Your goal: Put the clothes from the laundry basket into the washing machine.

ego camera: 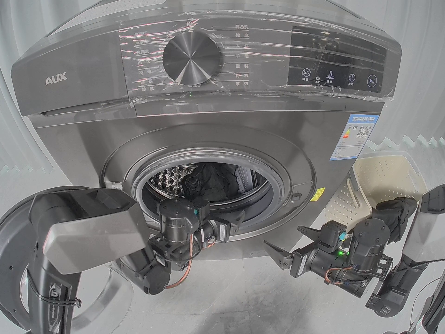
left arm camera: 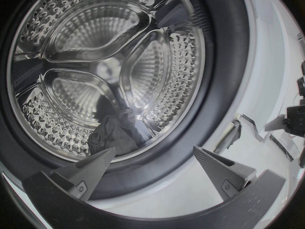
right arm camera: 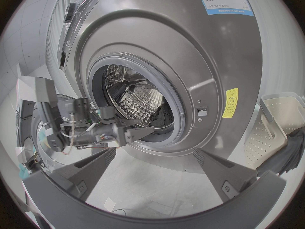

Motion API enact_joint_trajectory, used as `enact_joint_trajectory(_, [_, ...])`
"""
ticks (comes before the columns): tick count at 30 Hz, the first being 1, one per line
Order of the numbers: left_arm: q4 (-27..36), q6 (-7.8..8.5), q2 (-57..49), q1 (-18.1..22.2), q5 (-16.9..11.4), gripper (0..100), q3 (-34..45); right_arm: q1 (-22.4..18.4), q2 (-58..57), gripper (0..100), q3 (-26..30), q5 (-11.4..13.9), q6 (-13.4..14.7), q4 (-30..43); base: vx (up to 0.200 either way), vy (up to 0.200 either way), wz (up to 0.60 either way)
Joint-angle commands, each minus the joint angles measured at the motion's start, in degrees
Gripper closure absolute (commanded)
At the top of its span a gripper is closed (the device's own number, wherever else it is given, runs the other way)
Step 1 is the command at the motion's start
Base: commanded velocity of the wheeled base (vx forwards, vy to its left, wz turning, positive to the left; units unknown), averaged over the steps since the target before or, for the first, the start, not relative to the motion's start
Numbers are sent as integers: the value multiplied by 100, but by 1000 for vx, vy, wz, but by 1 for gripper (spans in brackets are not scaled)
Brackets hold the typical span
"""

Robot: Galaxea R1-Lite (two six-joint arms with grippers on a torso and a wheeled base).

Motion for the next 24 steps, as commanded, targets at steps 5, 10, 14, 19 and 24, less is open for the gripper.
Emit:
enact_joint_trajectory(5, [-758, -285, -1162, -605, -18, 0, 1846, -40, -13, 0, 130, -22, 54, 4, 0, 0, 0])
enact_joint_trajectory(10, [-1083, -549, -1918, -1054, -62, 0, 3024, -14, -215, 0, 499, -48, 19, 4, 0, 0, 0])
enact_joint_trajectory(14, [-1092, -742, -2797, -1326, 43, 0, 3630, -67, -452, 0, 692, -241, 45, 12, 0, 0, 0])
enact_joint_trajectory(19, [-1074, -856, -3632, -1326, 386, 0, 3912, -198, -777, 0, 1237, -268, 27, 12, 0, 0, 0])
enact_joint_trajectory(24, [-1083, -918, -3851, -1221, 421, 0, 4254, -418, -1366, 0, 1413, -321, 36, 39, 0, 0, 0])
